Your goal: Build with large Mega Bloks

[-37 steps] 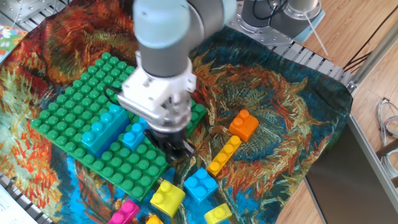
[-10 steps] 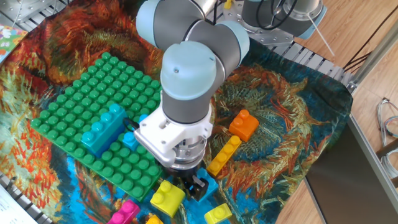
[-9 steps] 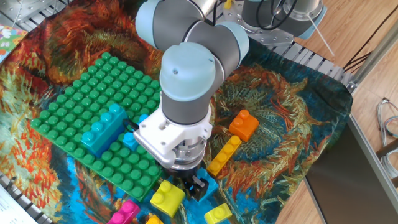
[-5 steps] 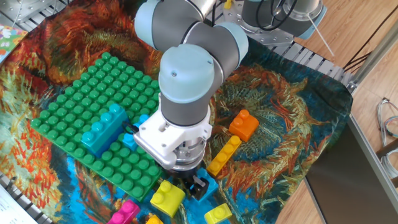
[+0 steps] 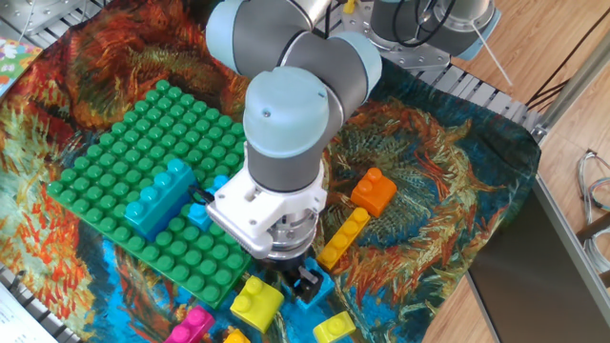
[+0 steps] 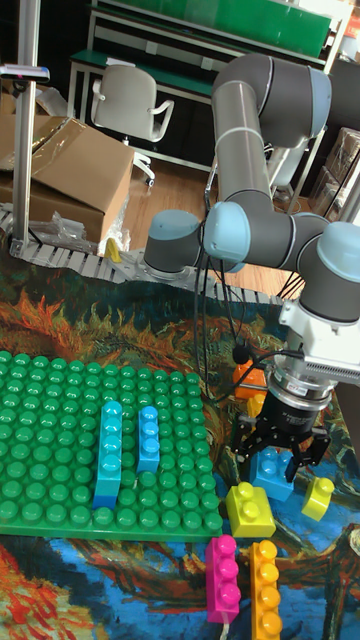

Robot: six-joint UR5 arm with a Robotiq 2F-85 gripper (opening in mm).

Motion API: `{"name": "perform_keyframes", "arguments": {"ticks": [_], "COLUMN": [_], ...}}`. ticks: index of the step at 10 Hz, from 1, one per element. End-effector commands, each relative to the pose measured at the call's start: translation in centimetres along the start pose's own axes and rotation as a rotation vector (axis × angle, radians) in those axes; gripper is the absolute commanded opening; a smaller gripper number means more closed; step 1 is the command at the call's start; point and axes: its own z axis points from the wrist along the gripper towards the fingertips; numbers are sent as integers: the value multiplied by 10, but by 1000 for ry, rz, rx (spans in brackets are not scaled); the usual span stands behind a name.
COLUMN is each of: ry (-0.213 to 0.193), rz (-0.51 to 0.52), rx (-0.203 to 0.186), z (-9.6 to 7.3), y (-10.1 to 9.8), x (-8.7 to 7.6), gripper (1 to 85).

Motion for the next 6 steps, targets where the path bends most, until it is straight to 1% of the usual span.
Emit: {"name": "perform_keyframes", "arguments": {"ticks": [1,2,3,4,5,6], "ry": [17,14,-1,-20,-20,-4], "rz": [47,68,91,95,62,20], "rx": [-24,-26,-28,-9,-4,-7], "z": [-16,-18,-17,-17,-17,-17], "y": [19,29,36,31,30,31], "x": [20,27,26,22,22,26], "gripper": [680,680,677,670,680,693]}}
